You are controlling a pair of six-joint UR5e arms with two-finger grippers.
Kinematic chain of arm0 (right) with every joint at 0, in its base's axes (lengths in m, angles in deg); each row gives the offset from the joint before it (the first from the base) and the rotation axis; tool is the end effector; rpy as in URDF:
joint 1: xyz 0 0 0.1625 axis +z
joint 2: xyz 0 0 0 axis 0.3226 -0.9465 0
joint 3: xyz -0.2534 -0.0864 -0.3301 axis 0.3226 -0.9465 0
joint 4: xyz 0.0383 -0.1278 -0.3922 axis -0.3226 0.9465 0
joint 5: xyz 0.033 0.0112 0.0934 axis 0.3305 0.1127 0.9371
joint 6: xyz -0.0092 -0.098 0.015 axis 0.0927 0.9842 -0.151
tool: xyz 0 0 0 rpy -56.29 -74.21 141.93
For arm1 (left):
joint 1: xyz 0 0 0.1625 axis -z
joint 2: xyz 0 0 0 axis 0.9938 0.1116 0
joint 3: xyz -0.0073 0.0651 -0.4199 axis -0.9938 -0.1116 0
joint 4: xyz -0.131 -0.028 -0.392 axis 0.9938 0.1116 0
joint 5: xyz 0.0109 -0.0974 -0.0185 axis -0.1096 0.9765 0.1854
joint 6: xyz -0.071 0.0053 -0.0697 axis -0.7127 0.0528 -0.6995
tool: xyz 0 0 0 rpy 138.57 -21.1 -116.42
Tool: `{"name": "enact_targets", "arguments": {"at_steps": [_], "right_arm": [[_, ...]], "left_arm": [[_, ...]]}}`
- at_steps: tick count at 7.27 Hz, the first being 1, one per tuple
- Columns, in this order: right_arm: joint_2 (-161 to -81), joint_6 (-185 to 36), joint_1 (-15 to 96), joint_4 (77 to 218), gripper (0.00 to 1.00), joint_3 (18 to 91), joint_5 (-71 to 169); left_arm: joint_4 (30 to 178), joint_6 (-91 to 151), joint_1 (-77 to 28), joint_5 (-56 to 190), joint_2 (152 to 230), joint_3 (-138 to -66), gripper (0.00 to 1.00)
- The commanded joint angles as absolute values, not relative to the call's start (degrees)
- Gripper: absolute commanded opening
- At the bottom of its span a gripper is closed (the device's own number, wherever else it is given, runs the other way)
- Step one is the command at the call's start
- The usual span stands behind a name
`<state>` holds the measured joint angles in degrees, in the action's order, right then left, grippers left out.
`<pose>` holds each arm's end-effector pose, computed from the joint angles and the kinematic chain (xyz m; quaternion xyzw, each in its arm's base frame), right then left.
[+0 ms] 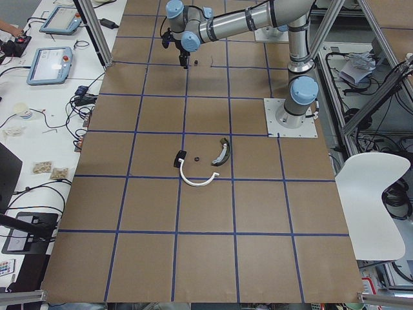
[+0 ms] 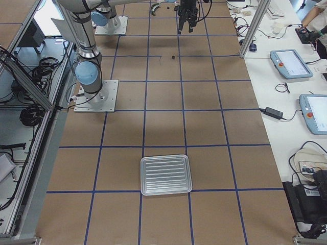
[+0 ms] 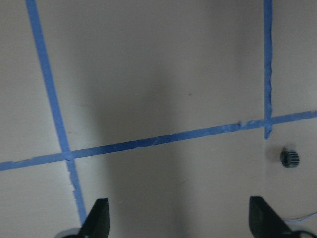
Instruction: Place bearing gear from tray to pile
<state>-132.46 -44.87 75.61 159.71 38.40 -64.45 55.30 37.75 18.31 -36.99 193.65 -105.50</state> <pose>0.1762 -0.5484 0.5236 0.1541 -0.9874 0.0366 0.0035 -0.2675 -0.5588 0.2684 -0.0399 -0.9960 -0.0550 0.0582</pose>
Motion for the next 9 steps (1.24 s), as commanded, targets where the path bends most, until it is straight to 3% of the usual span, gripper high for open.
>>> {"name": "enact_targets", "arguments": {"at_steps": [1,3,7,9], "right_arm": [[-132.34,-46.48,75.74,167.89,1.0,41.99,-64.37],[-133.13,-56.15,75.75,170.91,1.0,44.55,-64.38],[-133.31,-53.35,75.75,171.01,1.0,46.5,-65.69],[-133.31,-53.61,75.75,170.92,1.0,45.71,-65.78]], "left_arm": [[50.5,31.12,23.26,-35.83,196.34,-106.43,1.0],[45.5,28.39,25.03,-35.83,199.94,-106.69,1.0],[42.67,25.21,28.55,-36.36,203.73,-106.69,0.97],[42.75,25.47,28.73,-36.27,204.18,-106.78,0.51]]}}
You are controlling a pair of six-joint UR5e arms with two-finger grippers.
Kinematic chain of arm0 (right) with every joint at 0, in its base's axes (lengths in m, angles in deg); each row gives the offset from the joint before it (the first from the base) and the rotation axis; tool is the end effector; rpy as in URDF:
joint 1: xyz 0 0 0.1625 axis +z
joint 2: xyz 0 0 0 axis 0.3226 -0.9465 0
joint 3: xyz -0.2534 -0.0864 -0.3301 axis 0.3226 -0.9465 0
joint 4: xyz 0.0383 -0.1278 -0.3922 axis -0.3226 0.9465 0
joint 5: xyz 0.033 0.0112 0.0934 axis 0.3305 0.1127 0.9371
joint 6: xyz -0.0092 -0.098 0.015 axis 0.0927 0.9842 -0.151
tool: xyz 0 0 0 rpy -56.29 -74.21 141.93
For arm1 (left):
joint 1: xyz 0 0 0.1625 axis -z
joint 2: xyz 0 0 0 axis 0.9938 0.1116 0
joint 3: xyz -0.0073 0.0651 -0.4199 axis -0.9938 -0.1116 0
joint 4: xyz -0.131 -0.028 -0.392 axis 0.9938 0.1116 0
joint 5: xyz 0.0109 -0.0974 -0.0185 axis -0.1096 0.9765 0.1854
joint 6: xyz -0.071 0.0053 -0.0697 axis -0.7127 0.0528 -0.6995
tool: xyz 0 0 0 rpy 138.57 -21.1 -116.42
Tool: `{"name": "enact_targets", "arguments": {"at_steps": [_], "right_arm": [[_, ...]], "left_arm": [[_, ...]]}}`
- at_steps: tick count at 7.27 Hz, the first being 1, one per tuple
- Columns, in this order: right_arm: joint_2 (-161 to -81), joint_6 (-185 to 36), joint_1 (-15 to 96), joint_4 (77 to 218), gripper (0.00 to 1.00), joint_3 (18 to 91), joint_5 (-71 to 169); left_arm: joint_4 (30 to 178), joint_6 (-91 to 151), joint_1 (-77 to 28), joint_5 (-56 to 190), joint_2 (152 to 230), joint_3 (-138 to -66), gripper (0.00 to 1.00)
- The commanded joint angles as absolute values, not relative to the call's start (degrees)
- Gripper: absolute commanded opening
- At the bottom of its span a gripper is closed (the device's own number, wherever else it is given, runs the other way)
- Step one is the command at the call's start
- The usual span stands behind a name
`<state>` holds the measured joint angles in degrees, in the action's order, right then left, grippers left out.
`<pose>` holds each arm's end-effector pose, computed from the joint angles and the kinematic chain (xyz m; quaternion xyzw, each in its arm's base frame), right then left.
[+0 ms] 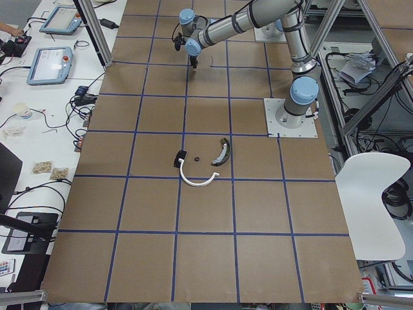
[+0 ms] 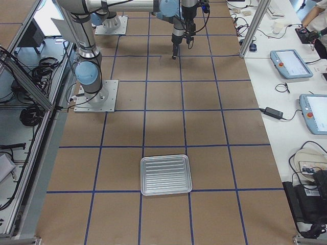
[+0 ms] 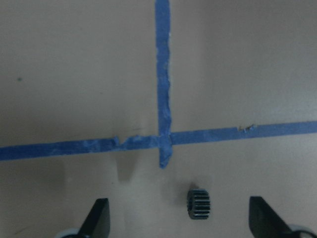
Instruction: Place bearing gear from tray to pile
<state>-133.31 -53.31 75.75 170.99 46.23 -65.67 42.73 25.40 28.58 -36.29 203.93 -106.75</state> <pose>0.1755 -0.5495 0.4851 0.0813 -0.9939 0.0742 0.0114 -0.3740 -0.5263 0.1688 -0.0222 -0.9965 -0.0590 0.0553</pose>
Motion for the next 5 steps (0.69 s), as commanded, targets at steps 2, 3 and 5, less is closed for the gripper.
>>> {"name": "enact_targets", "arguments": {"at_steps": [2,3,5], "right_arm": [[-132.96,-63.26,75.75,171.27,1.0,45.88,-65.78],[-132.79,-62.76,75.75,171.18,1.0,45.62,-66.22],[-132.79,-61.37,75.75,171.01,1.0,45.62,-66.13]], "left_arm": [[42.67,25.38,28.82,-36.53,204.09,-106.69,0.0],[42.58,25.38,28.82,-36.53,203.83,-106.51,0.0],[43.54,27.04,28.03,-37.23,201.64,-105.55,0.0]]}}
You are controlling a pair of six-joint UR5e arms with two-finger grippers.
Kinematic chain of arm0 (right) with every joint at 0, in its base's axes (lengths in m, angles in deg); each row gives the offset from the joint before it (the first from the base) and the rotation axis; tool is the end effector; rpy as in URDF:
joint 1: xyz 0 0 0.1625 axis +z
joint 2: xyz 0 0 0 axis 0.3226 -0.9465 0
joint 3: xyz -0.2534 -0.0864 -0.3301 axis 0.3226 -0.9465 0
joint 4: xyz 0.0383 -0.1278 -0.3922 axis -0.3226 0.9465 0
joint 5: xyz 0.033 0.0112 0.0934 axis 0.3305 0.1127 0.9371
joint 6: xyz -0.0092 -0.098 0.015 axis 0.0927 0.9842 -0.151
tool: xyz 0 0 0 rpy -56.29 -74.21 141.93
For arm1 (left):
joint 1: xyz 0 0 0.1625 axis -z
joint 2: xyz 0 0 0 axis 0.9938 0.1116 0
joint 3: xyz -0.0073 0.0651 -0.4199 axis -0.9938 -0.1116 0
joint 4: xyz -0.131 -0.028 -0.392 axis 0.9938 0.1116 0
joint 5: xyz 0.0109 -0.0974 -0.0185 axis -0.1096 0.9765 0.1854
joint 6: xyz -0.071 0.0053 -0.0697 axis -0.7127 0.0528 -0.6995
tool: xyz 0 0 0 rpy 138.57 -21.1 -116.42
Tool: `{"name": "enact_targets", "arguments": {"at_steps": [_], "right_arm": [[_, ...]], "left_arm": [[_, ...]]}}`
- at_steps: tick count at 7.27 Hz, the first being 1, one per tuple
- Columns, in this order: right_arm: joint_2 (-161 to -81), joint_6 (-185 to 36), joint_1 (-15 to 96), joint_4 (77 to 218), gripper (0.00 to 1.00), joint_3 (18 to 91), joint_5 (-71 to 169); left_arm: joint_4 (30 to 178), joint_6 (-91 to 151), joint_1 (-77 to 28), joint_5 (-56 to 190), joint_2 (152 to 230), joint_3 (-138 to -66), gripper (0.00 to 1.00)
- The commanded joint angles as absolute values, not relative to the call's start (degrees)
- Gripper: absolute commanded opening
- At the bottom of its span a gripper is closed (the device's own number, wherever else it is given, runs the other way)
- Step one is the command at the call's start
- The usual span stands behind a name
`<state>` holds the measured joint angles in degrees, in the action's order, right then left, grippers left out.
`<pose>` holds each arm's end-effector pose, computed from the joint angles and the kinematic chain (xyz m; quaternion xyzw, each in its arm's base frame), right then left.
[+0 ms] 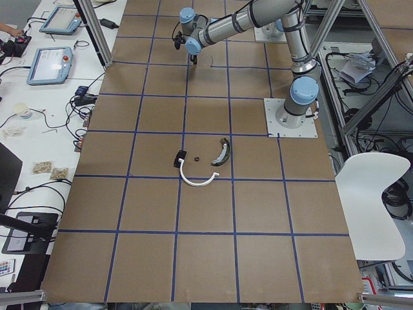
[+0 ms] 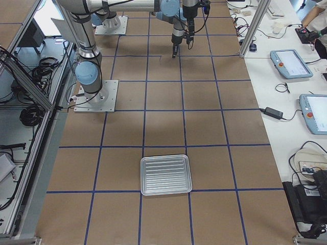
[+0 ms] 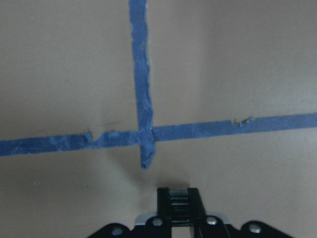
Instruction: Place bearing gear from tray to pile
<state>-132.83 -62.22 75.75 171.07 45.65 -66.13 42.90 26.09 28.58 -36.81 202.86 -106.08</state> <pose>0.1750 -0.5534 0.4856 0.0035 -0.9970 0.0767 0.0095 -0.3745 -0.5298 0.1848 -0.0293 -0.9970 -0.0443 0.0562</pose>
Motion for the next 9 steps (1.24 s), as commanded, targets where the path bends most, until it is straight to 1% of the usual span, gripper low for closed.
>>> {"name": "enact_targets", "arguments": {"at_steps": [1,4,6,8,9], "right_arm": [[-132.79,-61.0,75.75,170.92,1.0,45.7,-66.05],[-132.79,-61.0,75.66,170.92,1.0,45.53,-66.05],[-132.87,-60.91,75.66,170.83,1.0,45.7,-66.13],[-132.87,-60.83,75.57,170.83,1.0,45.62,-66.04],[-132.96,-60.83,75.57,170.83,1.0,45.62,-66.04]], "left_arm": [[45.37,31.66,25.07,-38.71,200.15,-105.28,0.0],[58.18,53.77,1.74,-42.75,194.01,-104.49,0.0],[60.07,74.25,-16.01,-48.83,192.67,-106.06,0.0],[58.75,83.63,-26.86,-48.57,193.71,-108.08,0.0],[58.66,85.05,-28.99,-48.57,194.24,-109.4,0.0]]}}
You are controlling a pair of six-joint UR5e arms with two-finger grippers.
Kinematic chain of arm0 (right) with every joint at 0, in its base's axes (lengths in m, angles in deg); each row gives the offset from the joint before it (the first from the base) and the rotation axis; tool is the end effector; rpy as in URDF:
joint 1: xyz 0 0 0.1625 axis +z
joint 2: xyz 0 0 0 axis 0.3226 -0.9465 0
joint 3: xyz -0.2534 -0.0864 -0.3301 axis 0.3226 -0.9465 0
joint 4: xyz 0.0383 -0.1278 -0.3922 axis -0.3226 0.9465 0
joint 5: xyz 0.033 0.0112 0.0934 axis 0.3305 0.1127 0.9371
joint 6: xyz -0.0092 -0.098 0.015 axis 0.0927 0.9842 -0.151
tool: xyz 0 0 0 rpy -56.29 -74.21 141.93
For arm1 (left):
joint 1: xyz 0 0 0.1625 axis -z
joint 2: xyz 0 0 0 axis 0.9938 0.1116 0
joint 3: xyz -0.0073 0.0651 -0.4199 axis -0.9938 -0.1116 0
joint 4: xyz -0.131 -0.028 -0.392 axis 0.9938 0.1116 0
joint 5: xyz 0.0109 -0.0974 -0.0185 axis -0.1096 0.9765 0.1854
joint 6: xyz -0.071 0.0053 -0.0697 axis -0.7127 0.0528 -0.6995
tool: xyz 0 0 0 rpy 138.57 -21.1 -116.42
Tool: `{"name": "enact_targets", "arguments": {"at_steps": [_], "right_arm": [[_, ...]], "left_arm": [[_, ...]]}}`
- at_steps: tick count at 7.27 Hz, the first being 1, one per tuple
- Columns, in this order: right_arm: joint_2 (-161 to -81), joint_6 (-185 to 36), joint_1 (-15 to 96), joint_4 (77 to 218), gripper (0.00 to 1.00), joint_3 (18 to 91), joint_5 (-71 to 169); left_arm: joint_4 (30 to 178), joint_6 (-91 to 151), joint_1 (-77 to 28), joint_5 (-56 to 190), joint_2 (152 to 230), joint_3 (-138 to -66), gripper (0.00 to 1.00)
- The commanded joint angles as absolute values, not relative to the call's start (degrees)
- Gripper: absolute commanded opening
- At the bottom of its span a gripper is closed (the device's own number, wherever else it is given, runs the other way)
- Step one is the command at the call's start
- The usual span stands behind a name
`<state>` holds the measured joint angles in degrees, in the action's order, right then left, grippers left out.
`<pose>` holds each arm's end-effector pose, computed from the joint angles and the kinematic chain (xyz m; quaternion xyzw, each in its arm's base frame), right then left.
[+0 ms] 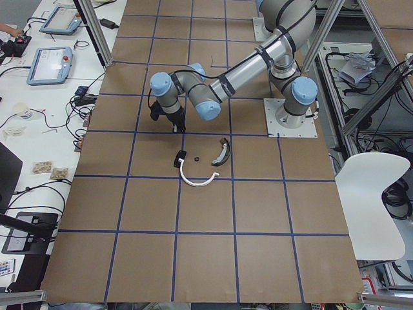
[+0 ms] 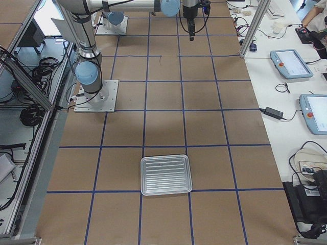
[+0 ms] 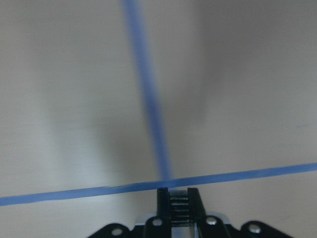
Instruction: Place bearing gear from tray to pile
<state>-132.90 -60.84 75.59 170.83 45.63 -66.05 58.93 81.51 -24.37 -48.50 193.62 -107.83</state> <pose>0.1736 -0.5532 0.4860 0.0142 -0.9970 0.0752 0.0099 0.1894 -0.5653 0.2452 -0.0554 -0.9932 -0.0988 0.0256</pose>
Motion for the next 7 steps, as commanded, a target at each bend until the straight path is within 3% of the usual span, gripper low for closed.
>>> {"name": "enact_targets", "arguments": {"at_steps": [1,7], "right_arm": [[-132.96,-60.83,75.57,170.83,1.0,45.7,-66.04],[-133.14,-60.83,75.57,170.66,1.0,45.79,-65.96]], "left_arm": [[57.71,85.06,-29.36,-48.57,194.42,-110.54,0.0],[55.76,85.59,-29.89,-48.48,196.18,-112.66,0.0]]}}
